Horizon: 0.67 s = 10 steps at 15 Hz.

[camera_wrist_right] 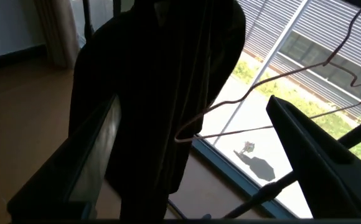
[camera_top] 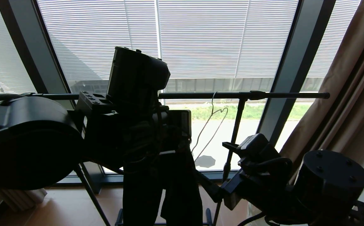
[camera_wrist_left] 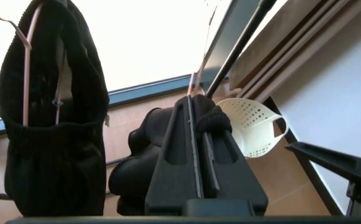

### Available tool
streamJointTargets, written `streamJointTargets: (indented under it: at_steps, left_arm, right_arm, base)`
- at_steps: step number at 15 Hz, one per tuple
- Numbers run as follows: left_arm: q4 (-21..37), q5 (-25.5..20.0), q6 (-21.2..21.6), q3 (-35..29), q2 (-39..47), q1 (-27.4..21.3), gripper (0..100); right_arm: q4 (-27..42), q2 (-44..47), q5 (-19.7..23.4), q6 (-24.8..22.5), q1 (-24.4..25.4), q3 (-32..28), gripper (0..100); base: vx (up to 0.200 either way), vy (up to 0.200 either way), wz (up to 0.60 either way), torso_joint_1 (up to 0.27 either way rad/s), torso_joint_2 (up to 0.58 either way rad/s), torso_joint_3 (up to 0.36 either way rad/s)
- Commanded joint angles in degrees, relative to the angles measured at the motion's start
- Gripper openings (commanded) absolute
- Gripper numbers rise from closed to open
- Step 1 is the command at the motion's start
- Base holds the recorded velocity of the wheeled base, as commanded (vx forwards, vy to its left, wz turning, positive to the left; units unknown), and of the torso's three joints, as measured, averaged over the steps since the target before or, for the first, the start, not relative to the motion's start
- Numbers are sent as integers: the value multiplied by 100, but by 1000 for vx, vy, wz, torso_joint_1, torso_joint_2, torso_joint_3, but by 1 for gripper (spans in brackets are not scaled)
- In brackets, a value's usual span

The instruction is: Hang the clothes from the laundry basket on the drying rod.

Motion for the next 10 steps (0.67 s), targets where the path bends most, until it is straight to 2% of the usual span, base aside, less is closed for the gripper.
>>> streamJointTargets:
  at_steps: [1, 5, 7, 10]
  left_arm:
    - [-15, 1, -8, 106, -7, -121, 0]
    - [-23, 10, -8, 141, -24, -253, 0]
    - [-23, 10, -8, 141, -77, -253, 0]
    - [-15, 10, -8, 159, -244, -235, 0]
  right_arm:
    - [24, 151, -149, 203, 128, -310, 100]
    - [15, 512, -615, 362, 49, -617, 100]
    - [7, 608, -606, 362, -267, -635, 100]
    - [24, 687, -579, 362, -443, -609, 100]
  base:
    - [0, 0, 0, 0, 0, 0]
    - [0, 0, 0, 0, 0, 0]
    - [0, 0, 0, 0, 0, 0]
    - [0, 0, 0, 0, 0, 0]
